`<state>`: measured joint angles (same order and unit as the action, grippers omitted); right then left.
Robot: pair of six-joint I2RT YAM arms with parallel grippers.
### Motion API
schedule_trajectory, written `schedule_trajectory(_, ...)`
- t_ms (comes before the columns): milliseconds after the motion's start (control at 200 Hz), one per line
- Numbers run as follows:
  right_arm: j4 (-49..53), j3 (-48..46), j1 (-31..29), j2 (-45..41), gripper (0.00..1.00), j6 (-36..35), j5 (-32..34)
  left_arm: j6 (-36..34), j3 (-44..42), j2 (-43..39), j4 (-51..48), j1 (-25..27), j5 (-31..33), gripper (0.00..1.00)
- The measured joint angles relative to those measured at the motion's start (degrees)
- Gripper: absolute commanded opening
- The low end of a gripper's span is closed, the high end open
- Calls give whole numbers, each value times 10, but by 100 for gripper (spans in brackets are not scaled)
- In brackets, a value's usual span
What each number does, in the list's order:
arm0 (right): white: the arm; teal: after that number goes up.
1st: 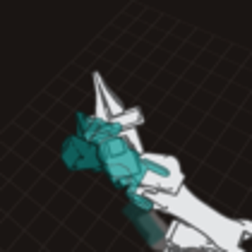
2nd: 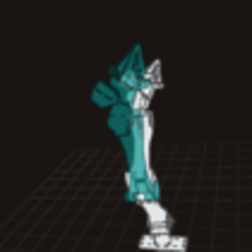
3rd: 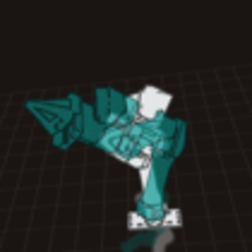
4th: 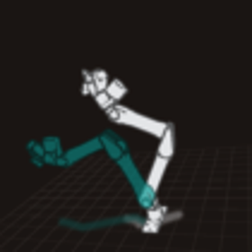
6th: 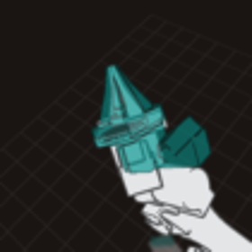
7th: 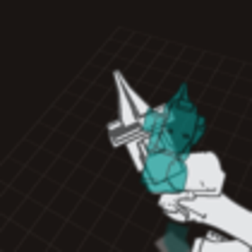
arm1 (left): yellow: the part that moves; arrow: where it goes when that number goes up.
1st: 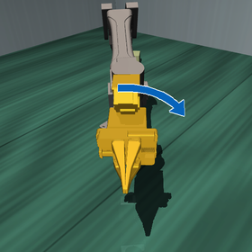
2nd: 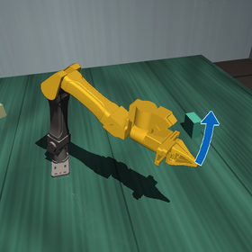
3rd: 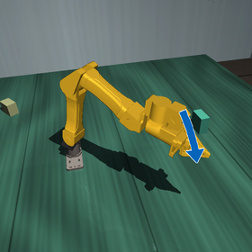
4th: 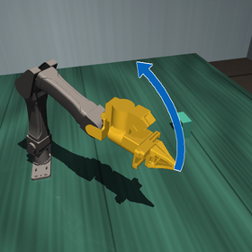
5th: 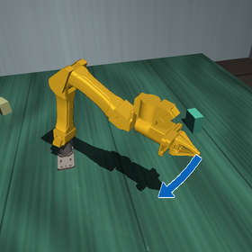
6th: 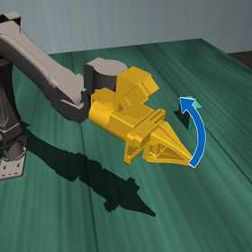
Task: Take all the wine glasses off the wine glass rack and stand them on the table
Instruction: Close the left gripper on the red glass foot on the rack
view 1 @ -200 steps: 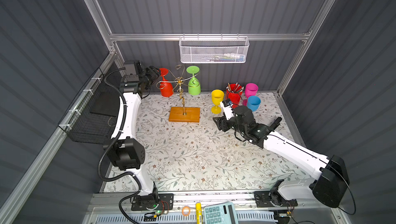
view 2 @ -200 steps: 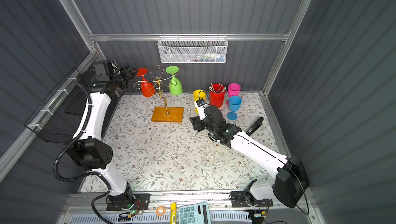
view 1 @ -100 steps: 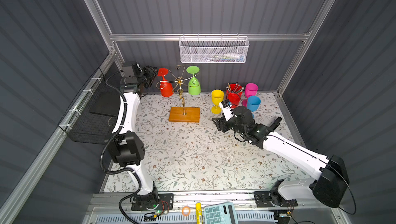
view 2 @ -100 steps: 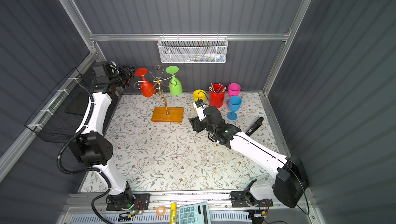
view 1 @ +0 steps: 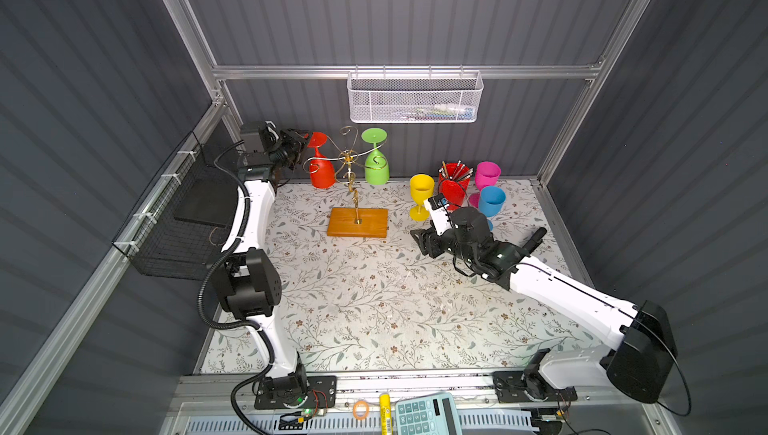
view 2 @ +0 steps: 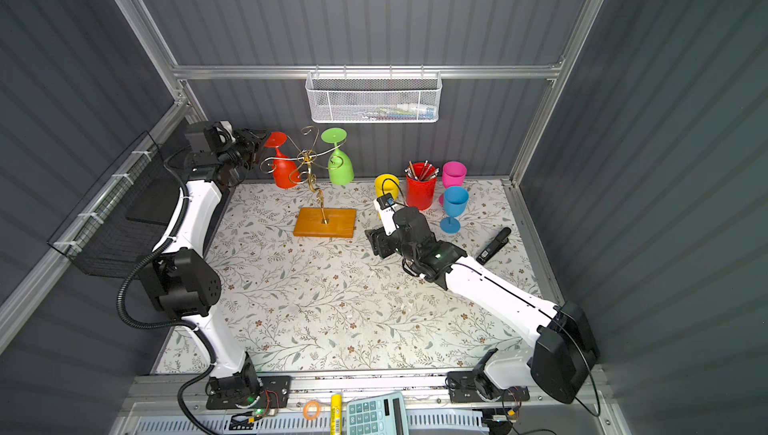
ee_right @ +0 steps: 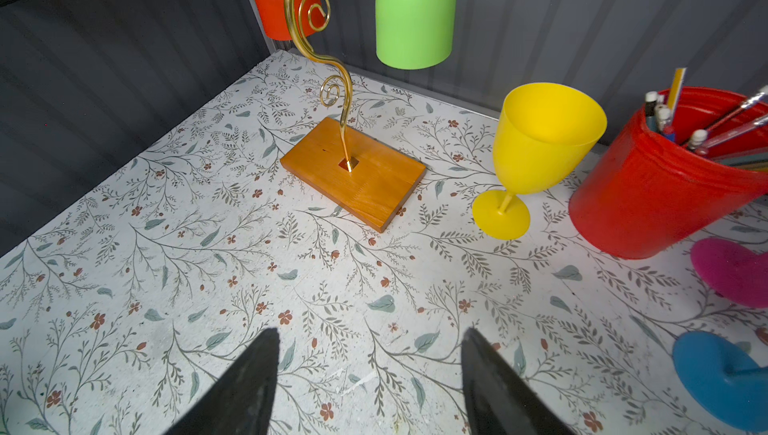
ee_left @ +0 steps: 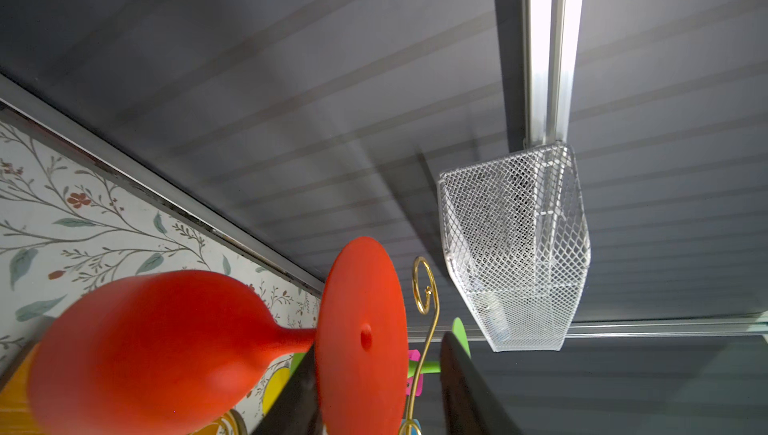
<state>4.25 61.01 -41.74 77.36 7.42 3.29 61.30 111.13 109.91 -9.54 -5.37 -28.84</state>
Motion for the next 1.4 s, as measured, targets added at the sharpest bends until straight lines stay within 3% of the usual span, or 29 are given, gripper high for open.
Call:
schedule_trajectory(415,0,0,-1,2,70,0,8,9,-2,0,6,-4,-8,12)
schedule_trajectory(750,0,0,-2,4,70,0,10,9,-10,0,15,-4,-8,1)
schedule_trajectory(1401,0,0,-3,4,70,-2,12,24,-30,-1,48,-4,-10,0)
